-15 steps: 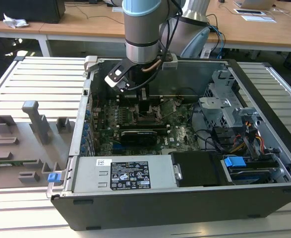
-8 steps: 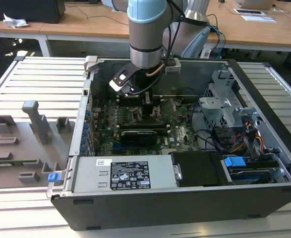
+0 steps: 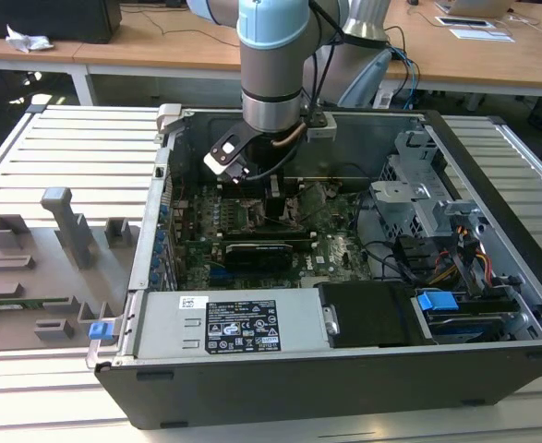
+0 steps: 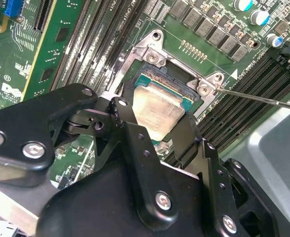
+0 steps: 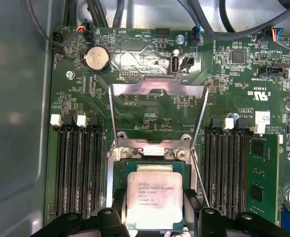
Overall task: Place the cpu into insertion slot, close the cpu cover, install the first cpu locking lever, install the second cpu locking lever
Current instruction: 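Place the cpu into insertion slot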
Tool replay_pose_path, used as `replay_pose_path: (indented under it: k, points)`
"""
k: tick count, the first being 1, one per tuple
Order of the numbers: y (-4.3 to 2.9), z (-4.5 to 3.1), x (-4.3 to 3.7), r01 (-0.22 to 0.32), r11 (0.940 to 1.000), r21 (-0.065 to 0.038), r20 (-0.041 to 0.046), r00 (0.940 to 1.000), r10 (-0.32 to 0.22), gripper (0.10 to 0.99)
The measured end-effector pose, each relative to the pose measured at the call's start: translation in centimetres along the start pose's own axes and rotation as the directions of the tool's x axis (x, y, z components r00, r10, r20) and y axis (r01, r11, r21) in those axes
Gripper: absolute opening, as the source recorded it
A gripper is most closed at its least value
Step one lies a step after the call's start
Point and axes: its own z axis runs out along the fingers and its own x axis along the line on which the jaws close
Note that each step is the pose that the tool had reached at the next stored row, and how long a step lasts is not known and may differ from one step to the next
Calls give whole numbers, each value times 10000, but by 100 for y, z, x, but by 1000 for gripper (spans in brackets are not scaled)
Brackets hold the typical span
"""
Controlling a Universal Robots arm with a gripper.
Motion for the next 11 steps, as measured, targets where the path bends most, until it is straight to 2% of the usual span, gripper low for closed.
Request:
replay_pose_path:
  k: [9, 10, 11]
  points:
    - [-1, 23, 1, 0, 10000, 0, 0, 10000, 0, 553]
    - [-1, 23, 1, 0, 10000, 0, 0, 10000, 0, 616]
    - [-5, 24, 1, -2, 10000, -1, -1, 10000, 2, 616]
